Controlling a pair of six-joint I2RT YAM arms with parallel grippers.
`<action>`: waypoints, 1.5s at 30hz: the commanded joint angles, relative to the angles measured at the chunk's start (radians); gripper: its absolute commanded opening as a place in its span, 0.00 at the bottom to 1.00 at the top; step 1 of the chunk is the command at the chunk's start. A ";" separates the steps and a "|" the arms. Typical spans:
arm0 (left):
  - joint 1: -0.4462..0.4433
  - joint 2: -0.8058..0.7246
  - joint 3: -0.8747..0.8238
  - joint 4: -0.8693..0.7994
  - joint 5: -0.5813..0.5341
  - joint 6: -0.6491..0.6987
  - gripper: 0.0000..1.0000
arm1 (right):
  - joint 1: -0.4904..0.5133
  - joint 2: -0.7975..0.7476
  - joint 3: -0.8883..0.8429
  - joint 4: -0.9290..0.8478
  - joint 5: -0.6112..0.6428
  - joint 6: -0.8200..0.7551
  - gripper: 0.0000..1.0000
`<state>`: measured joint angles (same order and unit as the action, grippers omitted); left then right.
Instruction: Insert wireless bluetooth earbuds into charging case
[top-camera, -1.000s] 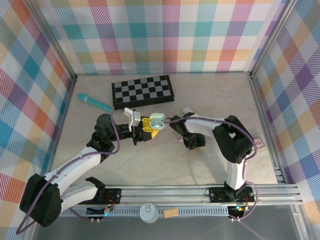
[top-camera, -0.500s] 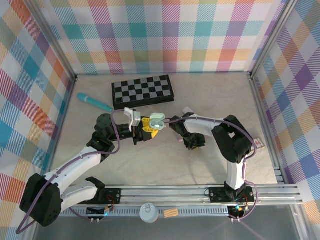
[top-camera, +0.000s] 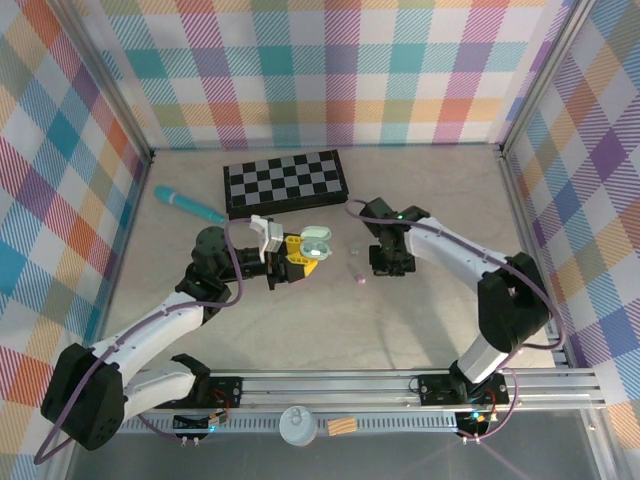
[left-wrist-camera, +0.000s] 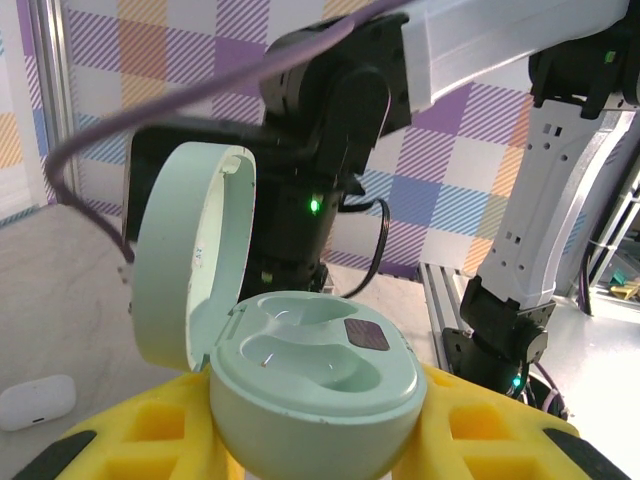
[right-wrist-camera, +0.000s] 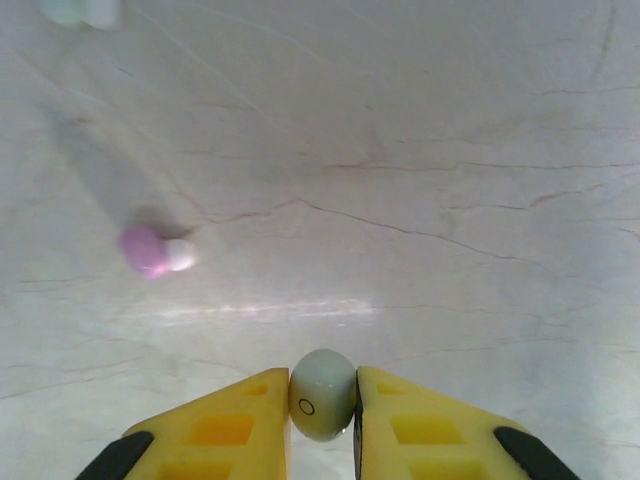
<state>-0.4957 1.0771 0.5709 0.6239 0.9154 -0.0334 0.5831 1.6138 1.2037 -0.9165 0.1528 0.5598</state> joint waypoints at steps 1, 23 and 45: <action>0.006 0.015 0.010 0.046 0.015 0.000 0.34 | -0.044 -0.044 0.004 0.051 -0.193 -0.013 0.21; 0.005 0.092 0.042 0.069 0.014 0.020 0.34 | -0.176 -0.166 -0.031 0.126 -0.571 -0.075 0.21; 0.006 0.238 0.098 0.238 0.066 -0.044 0.34 | -0.073 -0.236 0.313 0.054 -0.749 -0.150 0.21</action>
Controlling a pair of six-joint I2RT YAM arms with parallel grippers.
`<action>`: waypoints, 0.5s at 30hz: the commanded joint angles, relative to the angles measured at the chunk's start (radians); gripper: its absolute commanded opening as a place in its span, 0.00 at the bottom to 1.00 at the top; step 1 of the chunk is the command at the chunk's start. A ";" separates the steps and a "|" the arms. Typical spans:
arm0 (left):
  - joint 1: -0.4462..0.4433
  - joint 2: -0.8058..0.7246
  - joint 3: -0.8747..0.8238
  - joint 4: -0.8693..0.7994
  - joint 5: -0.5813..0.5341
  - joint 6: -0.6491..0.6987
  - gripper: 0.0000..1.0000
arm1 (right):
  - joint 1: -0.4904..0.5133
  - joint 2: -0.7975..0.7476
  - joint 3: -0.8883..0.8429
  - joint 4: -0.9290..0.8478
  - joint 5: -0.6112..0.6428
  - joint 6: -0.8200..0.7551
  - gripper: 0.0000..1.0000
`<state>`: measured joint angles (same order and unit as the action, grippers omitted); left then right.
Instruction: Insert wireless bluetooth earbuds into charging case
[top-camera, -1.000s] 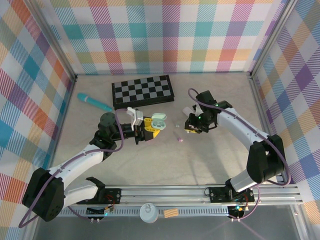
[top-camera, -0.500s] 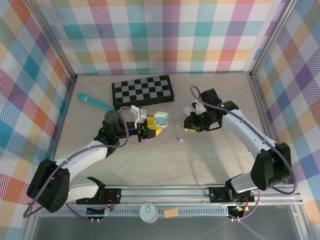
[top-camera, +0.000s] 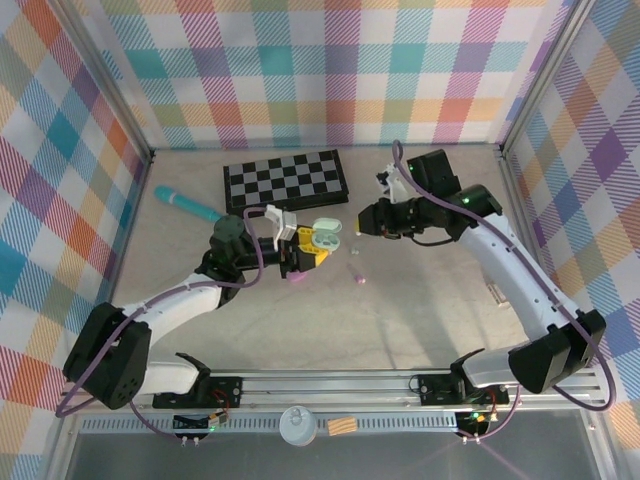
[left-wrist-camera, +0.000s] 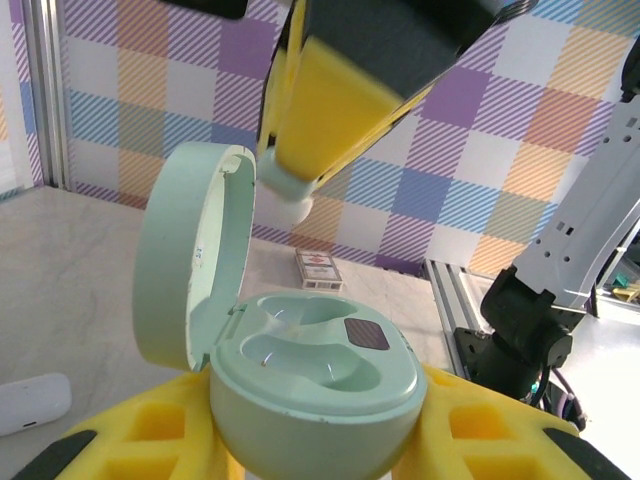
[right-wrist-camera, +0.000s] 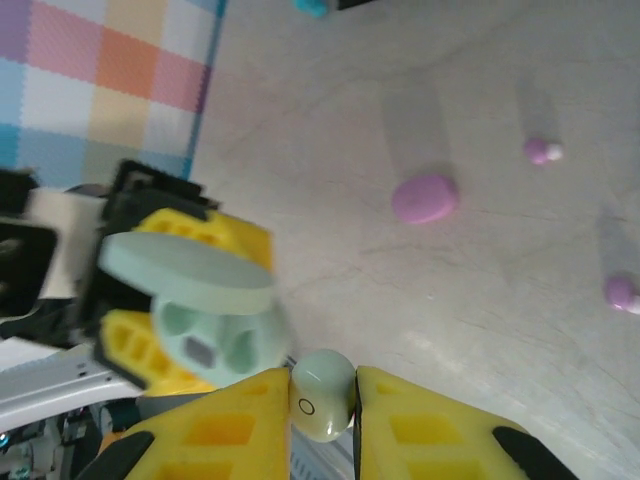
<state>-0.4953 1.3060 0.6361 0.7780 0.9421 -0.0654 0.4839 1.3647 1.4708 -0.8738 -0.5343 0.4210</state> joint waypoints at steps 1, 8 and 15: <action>0.006 0.011 0.033 0.091 0.040 -0.016 0.34 | 0.037 0.019 0.058 0.016 -0.067 -0.012 0.21; 0.006 0.017 0.040 0.112 0.055 -0.031 0.34 | 0.095 0.061 0.085 0.033 -0.077 -0.025 0.20; 0.006 0.006 0.039 0.127 0.060 -0.050 0.34 | 0.107 0.076 0.091 0.027 -0.078 -0.040 0.20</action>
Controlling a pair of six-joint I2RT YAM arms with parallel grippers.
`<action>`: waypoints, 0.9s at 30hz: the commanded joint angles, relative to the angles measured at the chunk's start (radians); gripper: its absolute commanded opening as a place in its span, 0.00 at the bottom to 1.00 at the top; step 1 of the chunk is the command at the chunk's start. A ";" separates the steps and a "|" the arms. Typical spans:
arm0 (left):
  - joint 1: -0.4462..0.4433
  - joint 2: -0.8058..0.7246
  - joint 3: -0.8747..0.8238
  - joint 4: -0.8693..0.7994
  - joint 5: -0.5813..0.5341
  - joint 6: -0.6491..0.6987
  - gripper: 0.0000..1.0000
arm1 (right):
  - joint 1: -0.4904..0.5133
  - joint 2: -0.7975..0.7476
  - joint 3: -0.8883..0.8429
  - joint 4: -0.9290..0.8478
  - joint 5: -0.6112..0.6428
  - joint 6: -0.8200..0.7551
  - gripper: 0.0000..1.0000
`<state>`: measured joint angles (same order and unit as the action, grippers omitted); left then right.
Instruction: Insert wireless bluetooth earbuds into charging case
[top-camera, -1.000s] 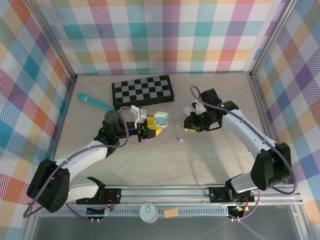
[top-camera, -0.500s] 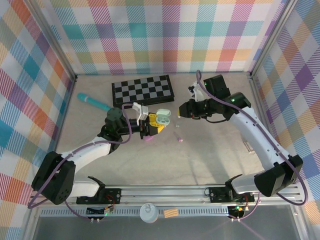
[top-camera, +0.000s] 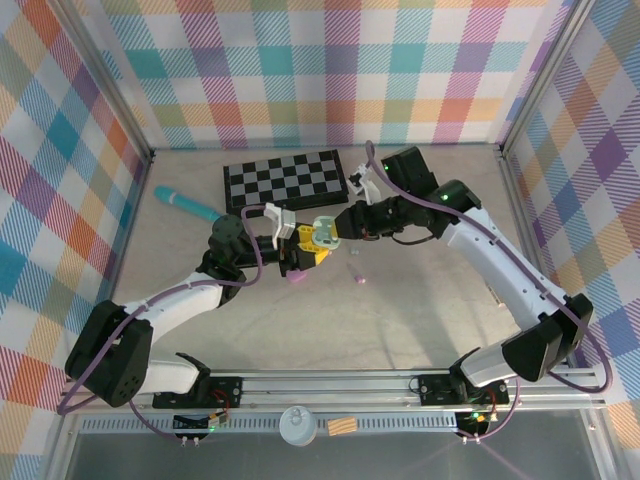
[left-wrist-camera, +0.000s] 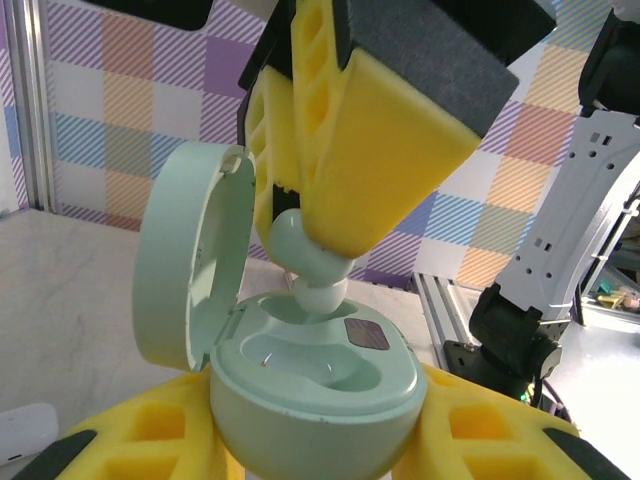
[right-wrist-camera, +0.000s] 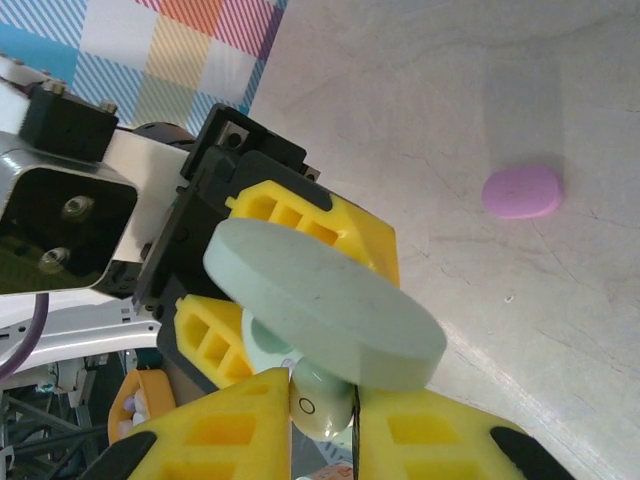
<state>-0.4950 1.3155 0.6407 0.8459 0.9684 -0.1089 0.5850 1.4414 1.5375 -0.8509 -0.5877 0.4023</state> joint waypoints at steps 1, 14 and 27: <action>0.006 -0.003 0.035 0.060 0.034 -0.007 0.34 | 0.005 0.000 0.020 0.004 -0.024 -0.023 0.20; 0.006 -0.002 0.037 0.061 0.035 -0.008 0.34 | 0.007 -0.004 0.004 -0.047 -0.022 -0.038 0.19; 0.006 -0.005 0.031 0.071 0.034 -0.014 0.34 | 0.008 0.005 0.042 -0.079 0.001 -0.054 0.31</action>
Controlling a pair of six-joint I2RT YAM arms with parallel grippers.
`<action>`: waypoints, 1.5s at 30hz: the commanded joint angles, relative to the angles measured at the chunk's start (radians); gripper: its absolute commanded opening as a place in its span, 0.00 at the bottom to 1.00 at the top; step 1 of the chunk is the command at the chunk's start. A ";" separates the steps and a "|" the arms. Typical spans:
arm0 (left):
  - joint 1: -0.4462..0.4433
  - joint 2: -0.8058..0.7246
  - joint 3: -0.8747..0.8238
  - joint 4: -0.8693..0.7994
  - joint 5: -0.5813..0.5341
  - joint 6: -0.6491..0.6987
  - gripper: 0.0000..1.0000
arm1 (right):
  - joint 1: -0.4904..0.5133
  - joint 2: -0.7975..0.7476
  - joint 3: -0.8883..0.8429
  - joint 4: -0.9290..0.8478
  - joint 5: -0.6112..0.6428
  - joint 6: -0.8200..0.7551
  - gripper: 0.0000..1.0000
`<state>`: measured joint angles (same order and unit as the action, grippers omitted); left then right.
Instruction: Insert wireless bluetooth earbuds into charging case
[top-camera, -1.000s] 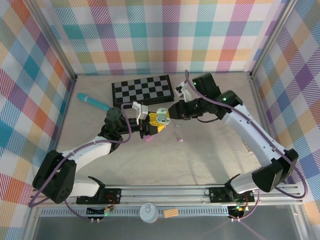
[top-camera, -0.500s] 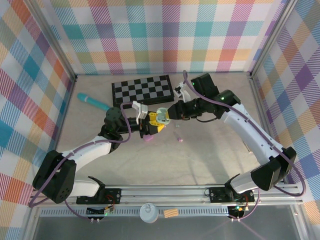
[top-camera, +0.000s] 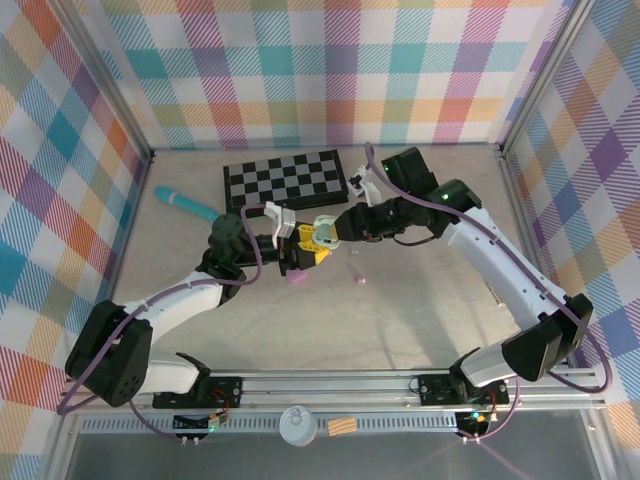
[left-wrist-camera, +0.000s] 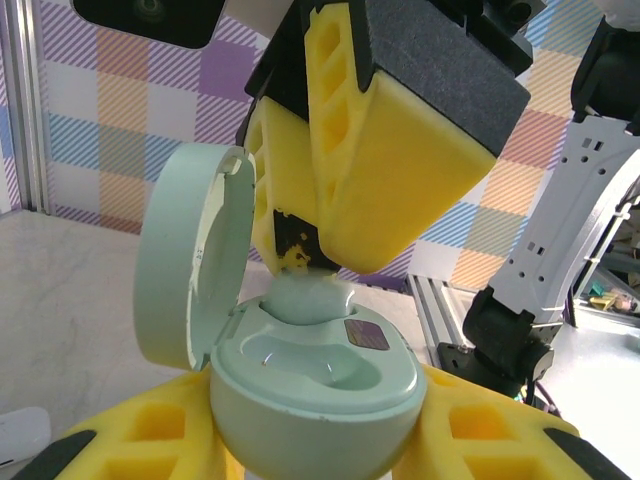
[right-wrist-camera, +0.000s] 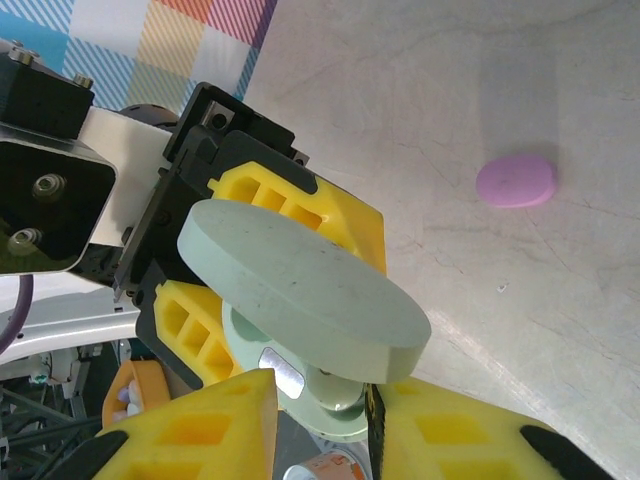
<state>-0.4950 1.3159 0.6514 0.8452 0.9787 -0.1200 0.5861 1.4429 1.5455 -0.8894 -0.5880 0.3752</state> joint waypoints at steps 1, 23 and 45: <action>0.006 -0.006 0.020 0.072 0.022 -0.004 0.34 | 0.006 0.004 0.038 -0.043 0.003 -0.029 0.32; 0.019 -0.043 0.002 0.069 0.031 -0.024 0.34 | -0.258 -0.361 -0.374 0.185 0.149 0.042 0.37; 0.019 -0.178 -0.064 -0.040 -0.012 0.021 0.34 | -0.002 0.513 -0.070 0.109 0.808 -0.013 0.33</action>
<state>-0.4850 1.1976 0.6106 0.8200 0.9710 -0.1341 0.5610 1.8919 1.4029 -0.7010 0.1181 0.3759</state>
